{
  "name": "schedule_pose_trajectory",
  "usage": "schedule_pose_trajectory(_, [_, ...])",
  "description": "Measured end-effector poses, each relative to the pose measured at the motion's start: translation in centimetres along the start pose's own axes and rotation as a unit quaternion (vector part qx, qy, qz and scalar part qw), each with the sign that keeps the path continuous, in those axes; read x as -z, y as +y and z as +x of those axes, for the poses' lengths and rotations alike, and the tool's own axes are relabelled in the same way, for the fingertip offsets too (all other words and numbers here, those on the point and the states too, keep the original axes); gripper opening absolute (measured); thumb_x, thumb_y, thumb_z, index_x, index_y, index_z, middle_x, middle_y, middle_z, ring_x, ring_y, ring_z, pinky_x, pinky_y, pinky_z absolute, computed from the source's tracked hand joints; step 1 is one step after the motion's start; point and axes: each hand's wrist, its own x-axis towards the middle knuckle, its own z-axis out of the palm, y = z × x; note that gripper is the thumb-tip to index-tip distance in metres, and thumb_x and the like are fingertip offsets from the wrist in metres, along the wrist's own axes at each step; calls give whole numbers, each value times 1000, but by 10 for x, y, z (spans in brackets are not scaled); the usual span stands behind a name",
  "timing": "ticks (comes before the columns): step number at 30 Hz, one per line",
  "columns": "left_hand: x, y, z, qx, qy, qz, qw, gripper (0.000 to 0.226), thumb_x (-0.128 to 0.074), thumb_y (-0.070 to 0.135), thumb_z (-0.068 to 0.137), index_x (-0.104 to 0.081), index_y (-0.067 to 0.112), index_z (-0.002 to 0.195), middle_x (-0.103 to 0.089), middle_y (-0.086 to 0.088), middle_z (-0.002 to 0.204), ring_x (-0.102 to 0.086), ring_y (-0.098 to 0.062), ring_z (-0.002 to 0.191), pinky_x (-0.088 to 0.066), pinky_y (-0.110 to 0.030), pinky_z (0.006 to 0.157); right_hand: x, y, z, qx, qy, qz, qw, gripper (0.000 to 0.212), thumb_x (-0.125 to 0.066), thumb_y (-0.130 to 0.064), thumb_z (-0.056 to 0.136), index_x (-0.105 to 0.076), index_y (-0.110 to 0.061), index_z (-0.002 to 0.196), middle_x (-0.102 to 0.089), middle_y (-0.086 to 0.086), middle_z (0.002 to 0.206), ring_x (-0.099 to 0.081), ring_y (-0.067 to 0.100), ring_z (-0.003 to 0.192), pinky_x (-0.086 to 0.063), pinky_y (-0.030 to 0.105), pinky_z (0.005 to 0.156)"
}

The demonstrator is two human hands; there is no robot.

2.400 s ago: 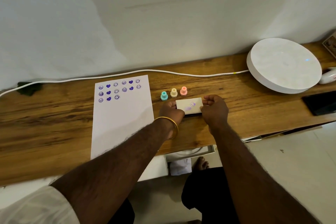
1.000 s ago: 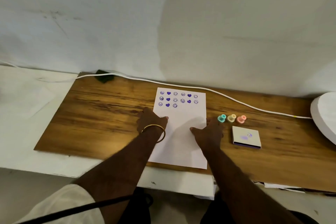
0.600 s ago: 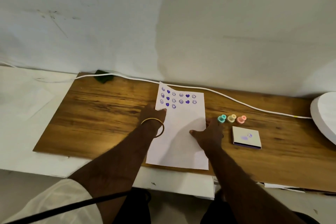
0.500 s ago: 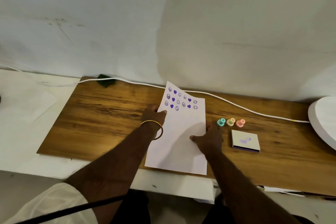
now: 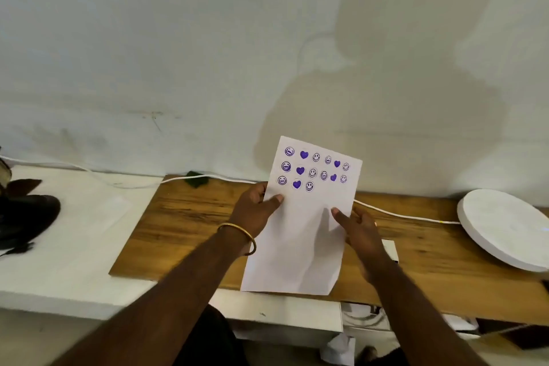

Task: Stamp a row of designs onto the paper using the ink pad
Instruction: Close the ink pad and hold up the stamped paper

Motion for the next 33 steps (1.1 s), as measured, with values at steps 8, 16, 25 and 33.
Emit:
schedule_pose_trajectory(8, [17, 68, -106, -57, -18, -103, 993, 26, -67, 7, 87, -65, 9, 113, -75, -2, 100, -72, -19, 89, -59, -29, 73, 47, -60, -108, 95, -52, 33, 994, 27, -76, -24, 79, -72, -21, 106, -76, 1, 103, -73, 23, 89, -60, 40, 72])
schedule_pose_trajectory(16, [18, 74, -170, -107, 19, -91, 990, 18, -68, 6, 85, -68, 18, 99, -76, 8, 89, -73, -11, 81, -57, -21, 65, 57, -67, -179, 196, -1, 12, 980, 20, -77, -29, 78, -75, -24, 98, -77, 0, 92, -73, 25, 81, -62, 44, 69])
schedule_pose_trajectory(25, [14, 67, -191, -124, 65, -53, 989, 18, -72, 15, 84, -67, 30, 92, -73, 21, 83, -71, -2, 79, -54, -15, 62, 57, -56, -204, 201, 48, 0, 978, 15, -75, -29, 82, -73, -24, 97, -76, -1, 90, -73, 25, 80, -61, 51, 71])
schedule_pose_trajectory(33, [19, 72, -199, -127, 73, -75, 986, 16, -73, 21, 82, -69, 30, 94, -74, 13, 93, -71, -8, 83, -57, -21, 69, 62, -57, -220, 180, 35, 28, 983, 15, -74, -36, 80, -71, -33, 94, -75, -10, 90, -73, 18, 77, -60, 37, 63])
